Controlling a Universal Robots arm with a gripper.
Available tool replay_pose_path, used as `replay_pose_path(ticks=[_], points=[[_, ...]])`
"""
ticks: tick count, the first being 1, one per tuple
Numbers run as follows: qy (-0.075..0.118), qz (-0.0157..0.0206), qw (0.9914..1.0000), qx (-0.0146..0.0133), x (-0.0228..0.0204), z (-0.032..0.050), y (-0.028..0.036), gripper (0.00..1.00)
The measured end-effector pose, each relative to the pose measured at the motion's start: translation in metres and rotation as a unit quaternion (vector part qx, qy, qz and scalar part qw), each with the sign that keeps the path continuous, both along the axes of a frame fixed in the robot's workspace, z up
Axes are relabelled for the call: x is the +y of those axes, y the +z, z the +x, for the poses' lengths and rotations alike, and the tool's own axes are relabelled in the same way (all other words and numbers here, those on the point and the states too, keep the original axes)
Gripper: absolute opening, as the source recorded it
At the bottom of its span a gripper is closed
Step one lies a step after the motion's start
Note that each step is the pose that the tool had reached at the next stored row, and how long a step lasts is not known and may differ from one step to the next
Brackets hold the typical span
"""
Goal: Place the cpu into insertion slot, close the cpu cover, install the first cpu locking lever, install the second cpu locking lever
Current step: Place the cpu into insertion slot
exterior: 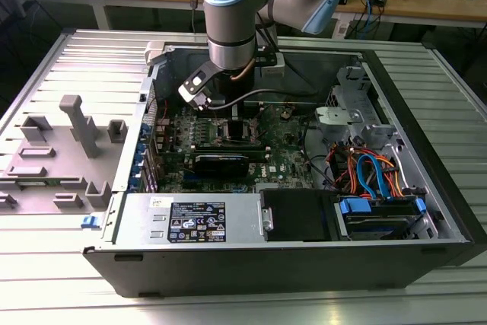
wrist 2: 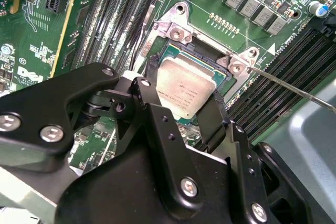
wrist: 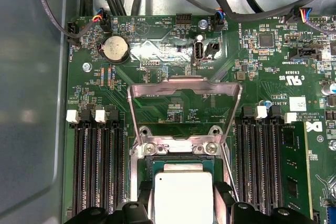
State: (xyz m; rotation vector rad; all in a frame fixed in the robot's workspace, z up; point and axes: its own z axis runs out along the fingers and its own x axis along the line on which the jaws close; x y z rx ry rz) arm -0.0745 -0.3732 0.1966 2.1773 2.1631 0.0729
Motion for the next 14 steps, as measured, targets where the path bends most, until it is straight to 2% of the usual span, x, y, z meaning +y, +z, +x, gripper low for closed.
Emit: replay_pose_path(ticks=[14], points=[[0.0,0.0,1.0,0.0,0.0,0.0,-0.0004,0.54]])
